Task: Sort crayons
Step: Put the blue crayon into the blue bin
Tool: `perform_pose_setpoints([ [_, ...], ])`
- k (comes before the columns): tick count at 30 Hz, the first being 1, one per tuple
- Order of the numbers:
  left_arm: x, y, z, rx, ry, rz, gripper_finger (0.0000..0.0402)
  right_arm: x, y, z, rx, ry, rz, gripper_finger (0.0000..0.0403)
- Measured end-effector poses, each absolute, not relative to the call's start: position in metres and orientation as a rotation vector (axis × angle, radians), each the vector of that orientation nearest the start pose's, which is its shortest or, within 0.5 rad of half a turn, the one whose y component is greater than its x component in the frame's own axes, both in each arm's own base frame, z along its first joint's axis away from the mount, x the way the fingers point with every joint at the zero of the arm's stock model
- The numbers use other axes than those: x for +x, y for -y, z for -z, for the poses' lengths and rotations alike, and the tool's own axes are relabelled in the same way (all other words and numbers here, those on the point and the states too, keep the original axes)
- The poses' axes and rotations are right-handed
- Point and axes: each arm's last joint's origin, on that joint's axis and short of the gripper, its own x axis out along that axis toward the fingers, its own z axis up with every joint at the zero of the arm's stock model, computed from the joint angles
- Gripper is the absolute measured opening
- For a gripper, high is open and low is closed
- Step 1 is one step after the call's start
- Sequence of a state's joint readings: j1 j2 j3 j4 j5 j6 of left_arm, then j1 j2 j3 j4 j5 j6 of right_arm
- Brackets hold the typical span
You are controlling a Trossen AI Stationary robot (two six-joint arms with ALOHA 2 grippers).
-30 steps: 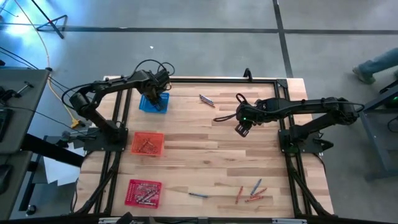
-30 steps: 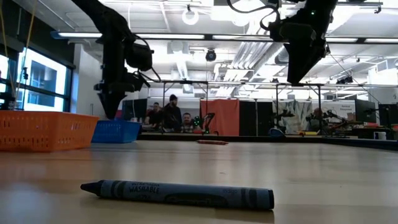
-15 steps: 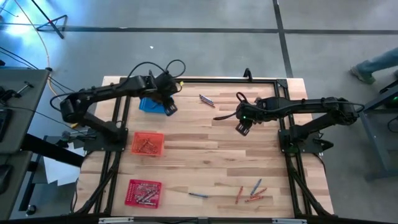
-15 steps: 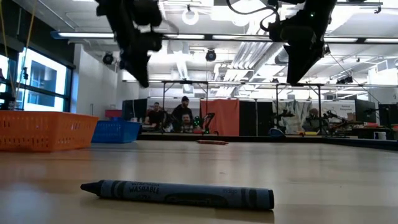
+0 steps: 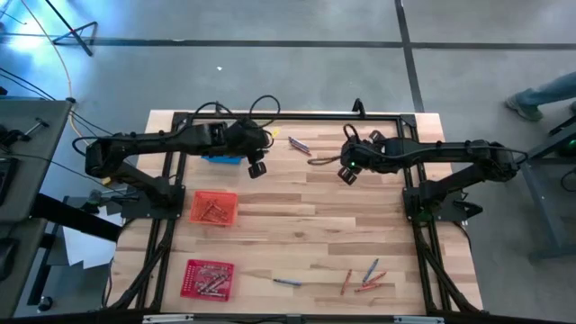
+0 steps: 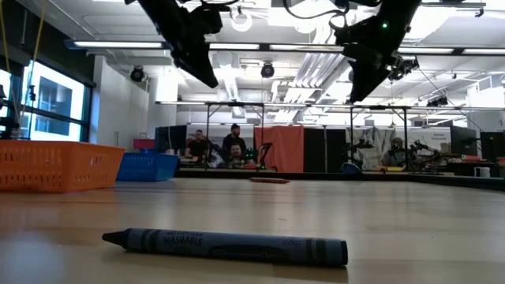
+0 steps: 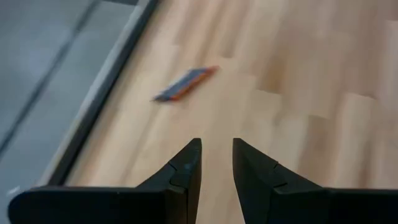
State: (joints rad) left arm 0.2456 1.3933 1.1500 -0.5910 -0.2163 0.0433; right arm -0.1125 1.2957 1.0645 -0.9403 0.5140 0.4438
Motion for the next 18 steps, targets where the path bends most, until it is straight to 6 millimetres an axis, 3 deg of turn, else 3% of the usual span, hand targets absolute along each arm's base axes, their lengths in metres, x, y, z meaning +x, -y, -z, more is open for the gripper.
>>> perform_pose_setpoints([
  [5, 0.280, -0.078, -0.293, -0.076, -0.803, -0.530, 0.0076, 0.234, 0.055, -0.275, 0.213, -0.971, 0.846, 0.0149],
  [8, 0.282, -0.070, -0.292, -0.199, -0.794, -0.468, 0.0076, 0.232, 0.060, -0.275, 0.227, -0.972, 0.866, 0.0149],
  [12, 0.288, -0.043, -0.280, -0.192, -0.819, -0.182, 0.0076, 0.232, 0.061, -0.275, 0.098, -1.030, 0.800, 0.0149],
  [15, 0.297, -0.021, -0.265, -0.139, -0.797, -0.094, 0.0076, 0.232, 0.061, -0.275, -0.012, -1.080, 0.732, 0.0149],
  [18, 0.311, 0.001, -0.254, -0.208, -0.769, -0.063, 0.0076, 0.232, 0.061, -0.275, 0.031, -1.067, 0.754, 0.0149],
])
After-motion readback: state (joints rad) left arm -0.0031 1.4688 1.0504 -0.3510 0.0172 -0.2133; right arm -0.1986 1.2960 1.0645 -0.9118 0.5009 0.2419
